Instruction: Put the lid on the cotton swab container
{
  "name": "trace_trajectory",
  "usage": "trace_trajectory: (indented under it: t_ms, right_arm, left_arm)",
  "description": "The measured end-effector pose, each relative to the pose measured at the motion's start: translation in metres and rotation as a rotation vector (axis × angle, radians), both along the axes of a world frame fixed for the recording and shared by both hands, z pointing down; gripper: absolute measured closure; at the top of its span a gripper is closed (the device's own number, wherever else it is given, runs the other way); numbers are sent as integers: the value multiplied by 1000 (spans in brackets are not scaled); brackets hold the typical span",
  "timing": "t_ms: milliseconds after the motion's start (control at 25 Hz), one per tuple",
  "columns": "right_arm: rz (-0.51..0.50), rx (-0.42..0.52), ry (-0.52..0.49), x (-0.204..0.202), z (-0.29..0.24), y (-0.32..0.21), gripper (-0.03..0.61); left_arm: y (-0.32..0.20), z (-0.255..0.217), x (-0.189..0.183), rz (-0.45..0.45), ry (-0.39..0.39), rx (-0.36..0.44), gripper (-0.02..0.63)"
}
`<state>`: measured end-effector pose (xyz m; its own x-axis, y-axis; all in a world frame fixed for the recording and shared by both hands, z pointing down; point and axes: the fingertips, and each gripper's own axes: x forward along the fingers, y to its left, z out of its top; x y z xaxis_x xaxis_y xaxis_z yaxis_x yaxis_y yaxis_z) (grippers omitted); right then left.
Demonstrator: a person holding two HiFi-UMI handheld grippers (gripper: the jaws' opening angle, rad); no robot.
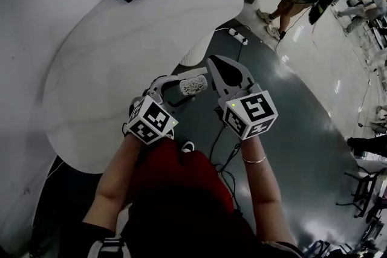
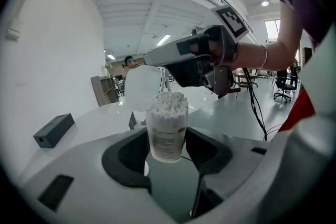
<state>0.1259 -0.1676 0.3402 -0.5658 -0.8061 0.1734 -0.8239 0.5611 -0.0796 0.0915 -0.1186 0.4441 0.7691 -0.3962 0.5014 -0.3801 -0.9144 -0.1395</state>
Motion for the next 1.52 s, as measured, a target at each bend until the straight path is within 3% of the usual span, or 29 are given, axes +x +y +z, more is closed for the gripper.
trace_trajectory:
  t_ms: [400, 920, 1520]
  right_arm:
    - [-115, -23, 72, -38, -1, 7, 562]
    - [-148, -54, 84, -59, 16, 15, 562]
    - [-156, -78, 107, -68, 29, 21, 561]
  left_arm:
    - [3, -4, -14, -39, -21, 10, 377]
    - [-12, 0, -41, -153, 42, -38, 377]
    - [-16, -1, -53, -210, 58, -57, 379]
